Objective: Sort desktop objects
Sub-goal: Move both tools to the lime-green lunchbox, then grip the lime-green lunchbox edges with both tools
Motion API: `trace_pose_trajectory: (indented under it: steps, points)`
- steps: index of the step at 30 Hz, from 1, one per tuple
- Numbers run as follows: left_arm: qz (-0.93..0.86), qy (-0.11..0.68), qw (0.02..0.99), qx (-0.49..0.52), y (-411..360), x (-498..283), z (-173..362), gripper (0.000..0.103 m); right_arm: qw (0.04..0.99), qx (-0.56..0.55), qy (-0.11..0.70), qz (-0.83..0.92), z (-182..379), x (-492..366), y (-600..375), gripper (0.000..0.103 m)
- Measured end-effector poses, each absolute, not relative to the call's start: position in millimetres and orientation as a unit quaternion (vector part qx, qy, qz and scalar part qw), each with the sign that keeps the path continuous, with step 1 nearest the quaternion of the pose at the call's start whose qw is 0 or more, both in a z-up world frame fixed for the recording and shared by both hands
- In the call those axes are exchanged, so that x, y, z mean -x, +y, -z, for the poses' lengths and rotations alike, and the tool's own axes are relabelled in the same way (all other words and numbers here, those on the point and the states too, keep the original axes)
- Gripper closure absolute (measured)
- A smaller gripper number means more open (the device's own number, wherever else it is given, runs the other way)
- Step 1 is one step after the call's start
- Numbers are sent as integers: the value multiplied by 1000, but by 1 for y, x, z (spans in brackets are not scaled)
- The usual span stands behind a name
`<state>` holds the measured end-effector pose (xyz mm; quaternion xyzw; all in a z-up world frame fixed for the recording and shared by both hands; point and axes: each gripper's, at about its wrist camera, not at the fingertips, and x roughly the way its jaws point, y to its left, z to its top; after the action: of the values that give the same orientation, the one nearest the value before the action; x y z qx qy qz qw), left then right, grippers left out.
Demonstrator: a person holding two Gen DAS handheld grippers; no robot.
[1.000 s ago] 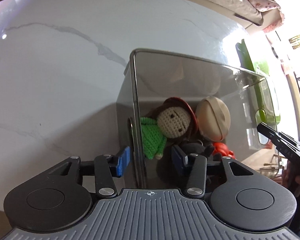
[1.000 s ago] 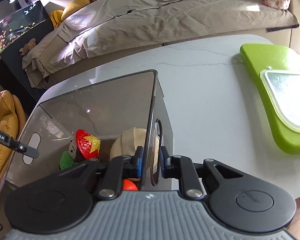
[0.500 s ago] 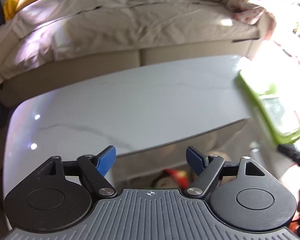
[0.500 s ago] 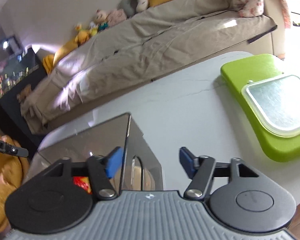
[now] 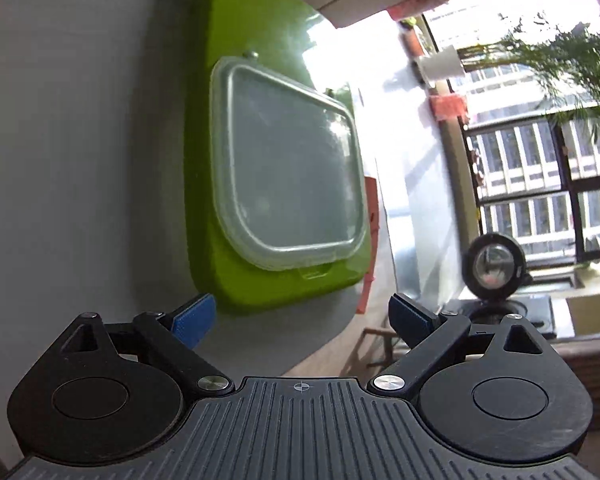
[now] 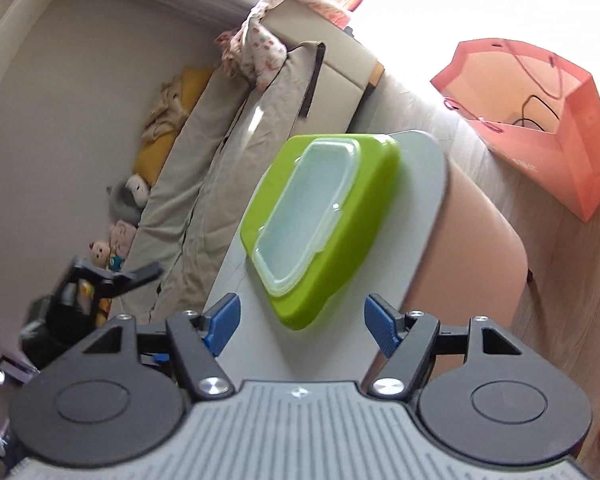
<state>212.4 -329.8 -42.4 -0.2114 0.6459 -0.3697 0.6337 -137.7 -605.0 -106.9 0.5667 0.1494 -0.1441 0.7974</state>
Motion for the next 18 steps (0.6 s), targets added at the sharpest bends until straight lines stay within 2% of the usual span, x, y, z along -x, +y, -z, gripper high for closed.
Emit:
trace_pose_trajectory:
  steps: [2, 6, 12, 18]
  points:
    - [350, 650, 622, 262, -332, -215, 68, 6, 788, -584, 127, 146, 120, 153, -615, 29]
    - [307, 629, 656, 282, -337, -207, 94, 6, 776, -610, 95, 130, 138, 158, -626, 28]
    - [251, 651, 651, 299, -334, -188, 126, 6, 778, -612, 100, 101, 148, 141, -624, 28]
    - [254, 634, 651, 333, -356, -195, 154, 4, 757, -639, 99, 92, 166, 139, -620, 26]
